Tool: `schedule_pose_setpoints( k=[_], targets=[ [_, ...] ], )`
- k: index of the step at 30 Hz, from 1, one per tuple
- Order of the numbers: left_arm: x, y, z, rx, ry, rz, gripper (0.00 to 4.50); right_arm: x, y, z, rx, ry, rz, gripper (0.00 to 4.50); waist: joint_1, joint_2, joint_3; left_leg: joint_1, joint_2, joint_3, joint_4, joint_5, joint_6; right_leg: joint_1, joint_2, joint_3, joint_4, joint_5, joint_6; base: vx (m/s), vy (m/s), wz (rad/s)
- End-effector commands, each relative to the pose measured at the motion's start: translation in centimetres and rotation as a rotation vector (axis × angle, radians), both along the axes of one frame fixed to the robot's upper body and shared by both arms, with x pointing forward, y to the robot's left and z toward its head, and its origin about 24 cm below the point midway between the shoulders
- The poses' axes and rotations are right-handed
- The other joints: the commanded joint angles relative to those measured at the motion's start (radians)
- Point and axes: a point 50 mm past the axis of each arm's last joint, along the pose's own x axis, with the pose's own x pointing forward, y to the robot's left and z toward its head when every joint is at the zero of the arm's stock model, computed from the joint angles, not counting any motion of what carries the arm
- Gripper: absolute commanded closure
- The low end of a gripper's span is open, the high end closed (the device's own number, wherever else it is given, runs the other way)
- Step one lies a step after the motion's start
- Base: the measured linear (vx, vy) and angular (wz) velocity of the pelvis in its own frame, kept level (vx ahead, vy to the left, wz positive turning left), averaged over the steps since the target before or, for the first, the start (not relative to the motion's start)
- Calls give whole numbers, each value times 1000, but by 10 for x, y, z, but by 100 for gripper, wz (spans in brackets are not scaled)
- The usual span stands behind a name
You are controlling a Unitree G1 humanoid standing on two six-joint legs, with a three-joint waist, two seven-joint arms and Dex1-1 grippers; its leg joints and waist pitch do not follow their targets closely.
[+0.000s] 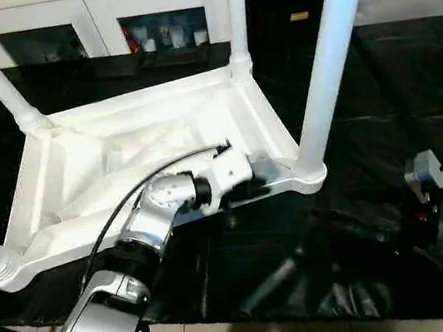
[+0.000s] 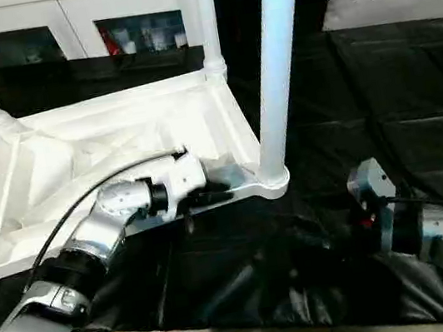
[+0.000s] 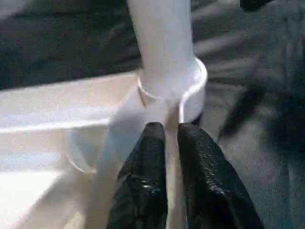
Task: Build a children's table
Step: Rotate leg to tighten
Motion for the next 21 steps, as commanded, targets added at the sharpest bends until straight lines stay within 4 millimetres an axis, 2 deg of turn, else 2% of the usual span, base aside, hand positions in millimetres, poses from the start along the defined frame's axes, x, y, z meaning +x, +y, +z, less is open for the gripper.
schedule_pose_setpoints(
  k=[1, 2, 3, 4, 5, 6, 7, 8, 9, 10, 11, 13, 14, 15, 16, 17, 18, 19, 20, 21],
  targets=[
    [-2, 13, 1, -4, -2, 55, 356, 3, 23, 11, 62, -35, 17, 0, 3, -22, -51, 4, 58, -25, -69, -181, 139, 53, -61, 39, -76, -312, -205, 0, 0, 0],
    [-3, 16, 2, -4, -5, 71, 350, 3, 28, 12, 62, -34, 17, 0, 0, -23, -49, 3, 58, -25, -71, -188, 132, 53, -59, 39, -75, -322, -201, 0, 0, 0],
    [-3, 16, 2, -4, -5, 71, 341, 3, 28, 12, 62, -34, 17, 0, -2, -20, -48, 8, 57, -23, -72, -203, 118, 49, -57, 41, -79, -346, -189, 0, 0, 0],
    [-3, 19, 3, -6, -6, 83, 322, 4, 32, 12, 58, -40, 24, 0, -3, -19, -44, 8, 59, -24, -75, -220, 104, 49, -59, 43, -81, -367, -182, 0, 0, 0],
    [-5, 26, 4, -12, -9, 111, 322, 5, 39, 11, 40, -66, 35, 0, -4, -22, -44, 10, 59, -23, -76, -228, 98, 47, -58, 43, -83, -376, -179, 0, 0, 0],
    [-7, 33, 5, -10, -6, 130, 318, 5, 44, 11, 27, -76, 50, 0, -4, -18, -46, 10, 66, -28, -80, -232, 78, 48, -61, 45, -73, -355, -187, 0, 0, 0],
    [-9, 36, 5, -9, -4, 136, 306, 5, 46, 11, 24, -80, 58, 0, -6, -17, -42, 8, 63, -26, -82, -242, 76, 46, -58, 45, -78, -358, -185, 0, 0, 0],
    [-18, 55, 9, 6, 7, 165, 293, 10, 56, 11, 4, -105, 68, 0, -7, -21, -44, 9, 68, -32, -84, -252, 58, 50, -64, 45, -66, -345, -192, 0, 0, 0],
    [-19, 57, 10, 8, 8, 166, 293, 11, 57, 11, 2, -107, 66, 0, -17, -21, -38, 3, 65, -30, -88, -256, 54, 47, -62, 47, -69, -348, -191, 0, 0, 0],
    [-24, 64, 11, 18, 10, 173, 281, 15, 60, 10, -11, -114, 55, 0, -19, -19, -36, 13, 65, -26, -87, -277, 44, 39, -59, 50, -75, -359, -192, 0, 0, 0],
    [-26, 66, 12, 22, 10, 175, 274, 16, 61, 10, -15, -115, 52, 0, -20, -20, -37, 14, 66, -26, -86, -276, 38, 41, -60, 51, -71, -348, -198, 0, 0, 0],
    [-34, 77, 16, 43, 10, 205, 264, 23, 67, 10, -30, -112, 26, 0, -18, -18, -31, 12, 65, -25, -88, -257, 34, 42, -59, 53, -67, -313, -209, 0, 0, 0],
    [-37, 81, 18, 49, 9, 218, 251, 26, 70, 9, -34, -109, 15, 0, -17, -10, -31, 13, 65, -25, -89, -256, 30, 41, -59, 53, -65, -306, -213, 0, 0, 0],
    [-37, 81, 18, 49, 9, 218, 251, 26, 70, 9, -34, -109, 15, 0, -19, -14, -29, 14, 62, -21, -87, -264, 33, 39, -57, 54, -69, -309, -209, 0, 0, 0],
    [-44, 89, 21, 59, 13, 245, 233, 30, 81, 8, -41, -102, 0, 0, -14, -4, -31, 17, 65, -23, -87, -266, 21, 40, -59, 55, -65, -288, -218, 0, 0, 0],
    [-47, 90, 22, 66, 17, 251, 233, 32, 85, 7, -42, -101, -4, 0, -17, -8, -30, 8, 61, -25, -88, -253, 23, 45, -58, 53, -62, -275, -219, 0, 0, 0],
    [-55, 94, 24, 85, 28, 259, 227, 35, 94, 5, -44, -102, -17, 0, -14, -6, -32, 14, 61, -23, -86, -247, 21, 41, -58, 54, -60, -270, -220, 0, 0, 0],
    [-61, 96, 26, 109, 36, 260, 217, 39, 102, 3, -45, -107, -39, 0, -19, -6, -32, 3, 59, -25, -88, -221, 23, 48, -58, 53, -54, -247, -228, 0, 0, 0],
    [-63, 97, 27, 128, 33, 267, 207, 43, 104, 2, -47, -112, -68, 0, -18, -5, -34, 7, 59, -23, -86, -217, 25, 45, -57, 53, -56, -239, -228, 0, 0, 0],
    [-64, 98, 27, 133, 32, 269, 199, 44, 104, 2, -48, -113, -76, 0, -18, -4, -31, 14, 58, -18, -85, -220, 26, 38, -54, 56, -60, -241, -231, 0, 0, 0]
  ],
)
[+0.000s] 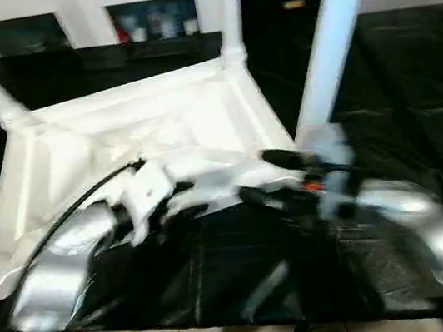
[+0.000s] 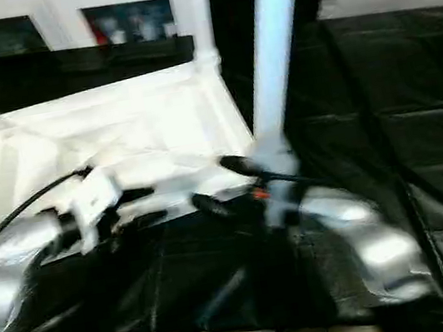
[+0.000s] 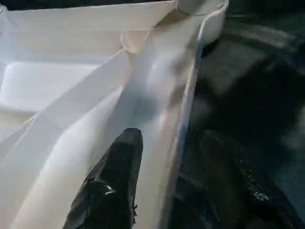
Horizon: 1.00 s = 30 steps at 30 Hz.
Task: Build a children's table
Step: Rotate leg to tighten
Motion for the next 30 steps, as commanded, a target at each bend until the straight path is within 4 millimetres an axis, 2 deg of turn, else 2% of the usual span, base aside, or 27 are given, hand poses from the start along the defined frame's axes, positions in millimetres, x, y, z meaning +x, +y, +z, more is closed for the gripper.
schedule_pose_setpoints(
  k=[1, 2, 3, 5, 6, 7, 9, 10, 12, 14, 16, 20, 24, 27, 28, 29, 30],
  targets=[
    [-3, 3, 4, 32, -8, 14, 189, 6, 0, -1, -25, -13, -52, 0, 4, 1, -61, 20, 58, -21, -74, -213, 34, 54, -54, 51, -60, -234, -228, 0, 0, 0],
    [-4, 5, 4, 55, -10, 24, 189, 13, -1, -2, -15, 2, -126, 0, 5, 1, -61, 21, 58, -20, -73, -207, 35, 52, -54, 53, -59, -225, -231, 0, 0, 0],
    [-6, 6, 3, 71, -8, 32, 169, 19, -3, -3, -10, 15, -184, 0, 4, 2, -61, 17, 57, -21, -75, -193, 31, 55, -52, 52, -55, -215, -232, 0, 0, 0],
    [-9, 9, 1, 112, -18, 60, 161, 30, -5, -6, -19, 35, -277, 0, 3, 6, -66, 21, 57, -23, -73, -188, 24, 57, -52, 50, -49, -190, -234, 0, 0, 0],
    [-9, 10, 1, 116, -20, 63, 153, 30, -5, -6, -21, 35, -281, 0, 1, 5, -63, 19, 55, -21, -74, -188, 21, 58, -50, 50, -50, -190, -231, 0, 0, 0],
    [-11, 12, -3, 166, -19, 72, 145, 32, 0, -7, -36, 18, -257, 0, 1, 8, -66, 21, 54, -21, -71, -190, 19, 58, -50, 50, -48, -177, -231, 0, 0, 0],
    [-12, 14, -7, 221, -18, 74, 134, 36, 3, -8, -37, 12, -271, 0, 1, 8, -67, 20, 52, -20, -69, -187, 26, 59, -49, 50, -47, -159, -230, 0, 0, 0],
    [-13, 14, -9, 234, -4, 70, 121, 40, 4, -9, -23, 21, -290, 0, 2, 9, -69, 22, 53, -20, -68, -177, 29, 59, -51, 51, -46, -148, -233, 0, 0, 0],
    [-14, 13, -7, 223, -2, 70, 113, 42, 5, -10, -16, 14, -303, 0, 3, 7, -73, 22, 52, -20, -66, -160, 30, 61, -50, 50, -42, -128, -247, 0, 0, 0],
    [-14, 12, -6, 223, -7, 76, 113, 45, 5, -11, 20, 34, -329, 0, 3, 9, -73, 21, 53, -19, -64, -154, 32, 62, -51, 51, -39, -109, -256, 0, 0, 0],
    [-14, 13, -7, 238, -23, 90, 113, 52, 3, -14, 47, 44, -401, 0, 3, 6, -77, 23, 52, -18, -62, -152, 34, 62, -50, 50, -38, -113, -260, 0, 0, 0],
    [-11, 16, -11, 271, -54, 126, 113, 62, 1, -15, 62, 22, -470, 0, 3, 8, -75, 22, 52, -18, -62, -185, 24, 59, -52, 51, -41, -164, -255, 0, 0, 0],
    [-5, 25, -17, 367, -133, 166, 113, 73, 1, -17, 124, 51, -535, 0, 2, 3, -77, 23, 50, -20, -60, -235, 11, 57, -53, 54, -43, -238, -227, 0, 0, 0],
    [-4, 27, -20, 377, -146, 179, 113, 81, -4, -21, 168, 65, -623, 0, 3, 4, -77, 23, 52, -21, -61, -245, 2, 55, -55, 53, -44, -257, -226, 0, 0, 0],
    [-5, 27, -23, 392, -148, 178, 113, 84, -8, -24, 178, 79, -670, 0, 3, -2, -80, 25, 52, -19, -59, -247, 1, 55, -54, 54, -44, -259, -225, 0, 0, 0],
    [-6, 28, -24, 398, -147, 178, 113, 85, -11, -24, 176, 75, -696, 0, 5, 1, -80, 25, 52, -20, -59, -246, 1, 53, -55, 54, -42, -260, -226, 0, 0, 0],
    [-6, 28, -26, 403, -147, 178, 113, 88, -15, -25, 178, 68, -728, 0, 4, -1, -82, 26, 52, -19, -58, -242, 1, 53, -52, 53, -42, -255, -224, 0, 0, 0]
  ],
)
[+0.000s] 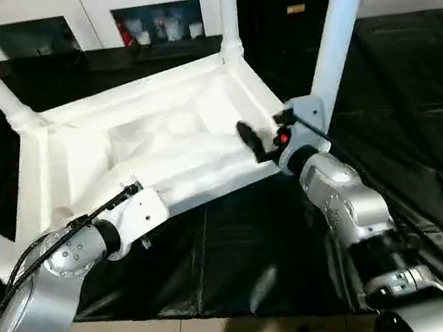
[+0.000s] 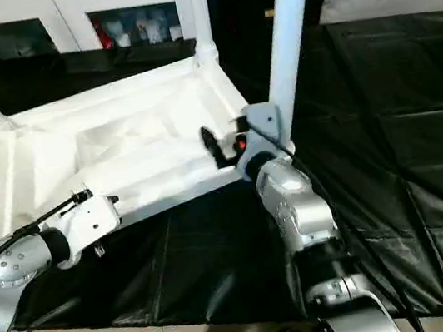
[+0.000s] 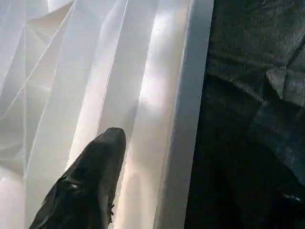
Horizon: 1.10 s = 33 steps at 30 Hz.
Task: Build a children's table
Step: Rotate leg to tighten
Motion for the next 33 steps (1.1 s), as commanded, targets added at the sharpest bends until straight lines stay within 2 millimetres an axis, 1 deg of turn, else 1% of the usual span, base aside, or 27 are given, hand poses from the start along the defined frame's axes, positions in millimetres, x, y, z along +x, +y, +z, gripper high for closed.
schedule_pose_setpoints(
  k=[1, 2, 3, 4, 5, 6, 7, 9, 10, 11, 12, 14, 15, 16, 17, 18, 19, 21, 24, 25, 27, 28, 29, 30, 31, 32, 33],
  targets=[
    [-3, 3, -8, 37, 5, 6, 113, 8, -22, -2, 7, -6, -144, 0, -3, 3, -81, 23, 50, -20, -77, -238, 2, 51, -53, 50, -60, -251, -220, 0, 0, 0],
    [-3, 3, -8, 37, 5, 6, 113, 8, -22, -2, 7, -6, -144, 0, -4, 1, -82, 21, 49, -20, -76, -227, 4, 52, -53, 49, -58, -239, -224, 0, 0, 0],
    [-3, 2, -9, 38, 2, 7, 113, 10, -26, -2, 3, -14, -173, 0, -1, 3, -84, 25, 49, -17, -73, -220, 10, 48, -52, 49, -58, -226, -226, 0, 0, 0],
    [-3, 2, -10, 41, -10, 8, 113, 12, -31, -1, 1, -23, -198, 0, -1, 1, -86, 21, 48, -17, -71, -205, 16, 52, -51, 49, -54, -206, -231, 0, 0, 0],
    [-2, 2, -11, 43, -20, 11, 113, 14, -34, -1, -1, -32, -217, 0, 2, 2, -88, 22, 48, -17, -70, -192, 20, 53, -51, 48, -53, -192, -232, 0, 0, 0],
    [-1, 0, -12, 36, -31, 11, 113, 16, -39, 1, 4, -44, -238, 0, 1, -3, -90, 19, 46, -16, -67, -169, 31, 55, -49, 48, -49, -161, -237, 0, 0, 0],
    [2, -3, -12, 25, -60, 15, 113, 20, -50, 6, 16, -65, -276, 0, 2, -3, -92, 19, 47, -16, -65, -161, 37, 56, -50, 47, -46, -151, -242, 0, 0, 0],
    [5, -6, -12, 13, -69, 19, 113, 22, -57, 10, 21, -81, -298, 0, 6, -3, -95, 20, 46, -13, -61, -145, 50, 57, -50, 47, -46, -133, -254, 0, 0, 0],
    [5, -6, -12, 11, -70, 20, 113, 22, -59, 11, 22, -86, -306, 0, 10, -3, -95, 17, 46, -12, -58, -128, 61, 57, -49, 47, -43, -117, -255, 0, 0, 0],
    [7, -8, -13, 19, -81, 17, 113, 24, -67, 14, 7, -101, -332, 0, 13, -4, -97, 16, 46, -13, -57, -120, 70, 59, -49, 45, -42, -117, -254, 0, 0, 0],
    [8, -9, -13, 20, -83, 16, 113, 24, -71, 15, 1, -107, -345, 0, 14, -6, -95, 17, 45, -12, -56, -130, 72, 57, -48, 45, -44, -136, -255, 0, 0, 0],
    [9, -10, -15, 24, -89, 16, 113, 25, -79, 17, -7, -117, -373, 0, 17, -7, -93, 16, 46, -12, -56, -154, 66, 56, -51, 45, -48, -178, -249, 0, 0, 0],
    [9, -10, -16, 26, -91, 16, 113, 25, -85, 19, -9, -125, -390, 0, 16, -9, -94, 17, 46, -11, -56, -163, 65, 56, -50, 45, -50, -194, -245, 0, 0, 0],
    [11, -9, -19, 36, -99, 18, 113, 24, -97, 20, -16, -136, -428, 0, 18, -10, -93, 20, 46, -11, -56, -184, 57, 53, -49, 45, -54, -231, -233, 0, 0, 0],
    [11, -9, -19, 37, -100, 19, 113, 24, -99, 21, -17, -138, -435, 0, 21, -9, -93, 21, 47, -12, -56, -188, 54, 52, -49, 45, -54, -239, -230, 0, 0, 0],
    [13, -9, -21, 41, -105, 20, 113, 22, -108, 21, -20, -146, -467, 0, 20, -10, -93, 19, 47, -13, -57, -199, 47, 52, -49, 44, -54, -249, -223, 0, 0, 0],
    [13, -9, -21, 40, -109, 23, 113, 21, -113, 21, -21, -147, -478, 0, 21, -11, -92, 19, 46, -13, -56, -207, 42, 51, -48, 44, -54, -259, -217, 0, 0, 0],
    [15, -9, -21, 40, -118, 28, 113, 19, -120, 21, -28, -151, -502, 0, 21, -11, -93, 19, 46, -13, -56, -211, 40, 51, -49, 44, -55, -264, -213, 0, 0, 0],
    [18, -10, -21, 43, -137, 31, 113, 14, -135, 20, -46, -157, -552, 0, 21, -16, -93, 16, 43, -12, -54, -219, 42, 51, -50, 44, -59, -295, -199, 0, 0, 0],
    [20, -10, -20, 42, -146, 34, 113, 11, -141, 20, -54, -161, -578, 0, 21, -17, -94, 14, 42, -13, -53, -211, 43, 53, -50, 43, -59, -299, -194, 0, 0, 0],
    [26, -13, -18, 26, -182, 37, 113, 1, -159, 19, -84, -172, -632, 0, 22, -18, -94, 14, 41, -12, -52, -207, 46, 51, -49, 42, -61, -305, -189, 0, 0, 0],
    [27, -14, -18, 21, -189, 38, 113, -1, -161, 19, -90, -176, -639, 0, 24, -20, -95, 16, 42, -11, -51, -200, 48, 50, -48, 43, -62, -303, -182, 0, 0, 0],
    [30, -17, -16, 2, -204, 43, 113, -6, -167, 18, -103, -182, -651, 0, 25, -20, -96, 11, 41, -12, -51, -184, 54, 53, -46, 43, -60, -285, -181, 0, 0, 0],
    [32, -19, -15, -12, -215, 49, 113, -8, -170, 18, -107, -185, -661, 0, 25, -17, -97, 10, 43, -13, -50, -172, 57, 52, -46, 42, -55, -260, -186, 0, 0, 0],
    [33, -21, -14, -26, -224, 54, 113, -11, -173, 18, -111, -188, -670, 0, 24, -18, -98, 9, 42, -12, -50, -167, 61, 53, -44, 41, -55, -250, -186, 0, 0, 0],
    [35, -25, -13, -53, -237, 63, 113, -14, -175, 17, -121, -190, -675, 0, 25, -20, -99, 10, 43, -12, -48, -161, 66, 52, -44, 42, -53, -229, -193, 0, 0, 0],
    [35, -26, -13, -66, -240, 66, 113, -15, -176, 17, -126, -190, -674, 0, 24, -16, -99, 9, 42, -13, -48, -158, 69, 53, -45, 41, -52, -222, -195, 0, 0, 0]
  ],
)
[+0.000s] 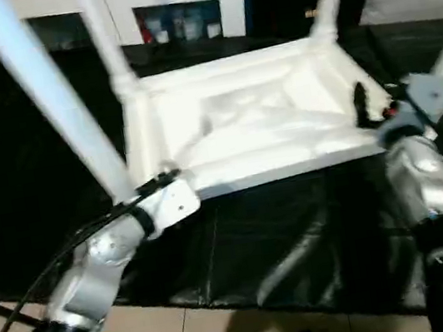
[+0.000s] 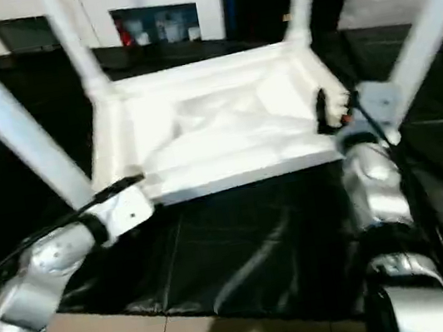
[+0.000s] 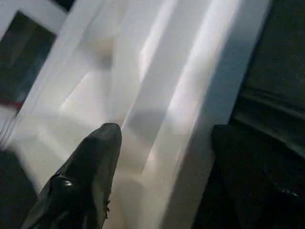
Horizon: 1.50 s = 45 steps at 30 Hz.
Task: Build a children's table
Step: Rotate leg to tighten, then rotate table base
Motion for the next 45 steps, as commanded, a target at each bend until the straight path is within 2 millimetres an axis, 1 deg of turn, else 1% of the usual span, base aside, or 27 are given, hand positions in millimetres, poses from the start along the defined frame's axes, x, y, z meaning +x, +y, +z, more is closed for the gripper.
schedule_pose_setpoints(
  k=[1, 2, 4, 6, 8, 9, 11, 12, 13, 14, 15, 17, 18, 20, 22, 26, 29, 33, 34, 36, 37, 38, 40, 42, 43, 44, 45],
  targets=[
    [6, 10, 3, -59, -21, 89, 113, -14, -31, 5, -9, -23, -127, 0, -11, -15, -97, 20, 39, -10, -64, -159, 69, 55, -42, 43, -67, -212, -200, 0, 0, 0],
    [7, 6, 4, -129, -29, 105, 113, -17, -30, 4, -27, -21, -117, 0, -10, -13, -95, 19, 38, -10, -64, -162, 71, 56, -40, 41, -69, -213, -202, 0, 0, 0],
    [6, -4, 10, -381, -24, 161, 113, -23, -22, 1, -47, -12, -49, 0, -8, -21, -90, 14, 39, -10, -65, -174, 75, 58, -44, 40, -74, -234, -199, 0, 0, 0],
    [5, -6, 11, -446, -22, 169, 113, -24, -19, 0, -47, -10, -22, 0, -9, -22, -92, 11, 39, -13, -66, -177, 80, 62, -46, 38, -73, -243, -198, 0, 0, 0],
    [-3, -9, 9, -566, -4, 171, 78, -26, -6, -1, -32, -6, 59, 0, -19, -25, -87, 9, 37, -13, -67, -207, 91, 59, -46, 36, -83, -307, -174, 0, 0, 0],
    [-7, -9, 7, -606, 8, 172, 75, -27, -1, -1, -24, -4, 93, 0, -25, -27, -85, 3, 37, -15, -69, -209, 93, 63, -47, 34, -85, -336, -160, 0, 0, 0],
    [-13, -8, 4, -674, 21, 191, 65, -28, 9, -1, -19, -1, 172, 0, -34, -24, -82, 6, 39, -16, -71, -231, 92, 55, -44, 34, -90, -372, -146, 0, 0, 0],
    [-19, -6, 0, -725, 30, 219, 39, -30, 19, 0, -18, -2, 253, 0, -40, -25, -79, 5, 38, -16, -72, -240, 90, 55, -43, 34, -94, -385, -139, 0, 0, 0],
    [-19, -6, 0, -726, 30, 219, 39, -30, 19, 0, -18, -2, 254, 0, -44, -26, -77, 4, 41, -17, -74, -251, 90, 56, -43, 34, -97, -399, -133, 0, 0, 0],
    [-27, -3, -4, -765, 39, 248, 34, -33, 29, 1, -35, -1, 348, 0, -47, -28, -75, 6, 41, -16, -75, -262, 88, 52, -41, 33, -100, -420, -128, 0, 0, 0],
    [-36, 1, -7, -775, 37, 277, 32, -37, 38, 1, -45, 7, 436, 0, -49, -32, -75, 5, 44, -19, -76, -264, 90, 56, -45, 35, -97, -421, -123, 0, 0, 0],
    [-47, 9, -10, -787, 8, 324, 12, -44, 50, -1, -55, 34, 561, 0, -56, -29, -69, 3, 46, -20, -80, -287, 91, 51, -42, 35, -104, -455, -109, 0, 0, 0],
    [-52, 14, -9, -803, -18, 347, 12, -48, 56, -1, -48, 46, 616, 0, -55, -30, -68, 9, 47, -21, -80, -298, 91, 48, -41, 36, -107, -468, -101, 0, 0, 0],
    [-60, 22, -8, -838, -80, 401, 12, -57, 67, -3, -53, 81, 737, 0, -56, -30, -62, 10, 48, -21, -85, -313, 86, 46, -38, 35, -112, -486, -90, 0, 0, 0],
    [-66, 27, -8, -856, -110, 441, 12, -63, 74, -4, -63, 108, 812, 0, -56, -27, -57, 16, 50, -23, -89, -337, 75, 40, -38, 36, -119, -511, -81, 0, 0, 0],
    [-72, 39, -12, -879, -161, 605, 12, -71, 76, -10, -131, 200, 846, 0, -55, -25, -54, 17, 54, -28, -97, -367, 48, 41, -37, 37, -120, -500, -72, 0, 0, 0],
    [-65, 42, -10, -872, -172, 622, 12, -74, 75, -18, -133, 323, 847, 0, -55, -26, -52, 18, 52, -31, -102, -369, 41, 46, -38, 37, -123, -480, -73, 0, 0, 0],
    [-52, 43, -5, -893, -157, 579, 12, -78, 74, -26, -150, 408, 850, 0, -52, -26, -50, 30, 46, -30, -99, -395, 24, 37, -41, 39, -131, -519, -55, 0, 0, 0],
    [-42, 45, -2, -894, -144, 555, 12, -79, 73, -30, -152, 455, 834, 0, -51, -21, -49, 27, 47, -33, -101, -391, 20, 40, -42, 39, -128, -508, -59, 0, 0, 0],
    [-36, 44, 2, -894, -140, 520, 12, -78, 72, -31, -162, 466, 817, 0, -52, -25, -51, 24, 46, -33, -101, -381, 16, 43, -44, 39, -125, -482, -62, 0, 0, 0],
    [-29, 44, 3, -884, -113, 488, 12, -77, 70, -33, -153, 492, 788, 0, -50, -19, -53, 25, 47, -34, -102, -378, 14, 44, -45, 40, -123, -468, -67, 0, 0, 0],
    [-28, 44, 3, -882, -109, 484, 12, -77, 70, -34, -151, 496, 784, 0, -51, -23, -54, 24, 46, -32, -100, -363, 14, 44, -43, 41, -121, -441, -76, 0, 0, 0],
    [-15, 46, 6, -837, -102, 454, 12, -75, 69, -35, -168, 517, 749, 0, -51, -13, -58, 21, 47, -33, -100, -348, 12, 49, -43, 40, -113, -384, -96, 0, 0, 0],
    [-8, 47, 8, -827, -100, 442, 12, -73, 69, -35, -184, 528, 726, 0, -51, -14, -62, 25, 45, -29, -97, -335, 14, 48, -41, 42, -109, -345, -113, 0, 0, 0],
    [-2, 46, 9, -818, -87, 416, 12, -72, 70, -36, -186, 530, 731, 0, -52, -25, -64, 21, 47, -28, -96, -312, 21, 54, -45, 42, -105, -313, -131, 0, 0, 0],
    [-2, 46, 9, -817, -87, 415, 12, -72, 70, -36, -186, 530, 731, 0, -50, -21, -64, 23, 47, -28, -95, -305, 24, 52, -45, 43, -103, -309, -138, 0, 0, 0],
    [4, 44, 10, -820, -66, 389, 12, -70, 70, -37, -175, 537, 720, 0, -52, -23, -66, 21, 47, -26, -93, -284, 30, 55, -46, 43, -100, -285, -151, 0, 0, 0]
  ],
)
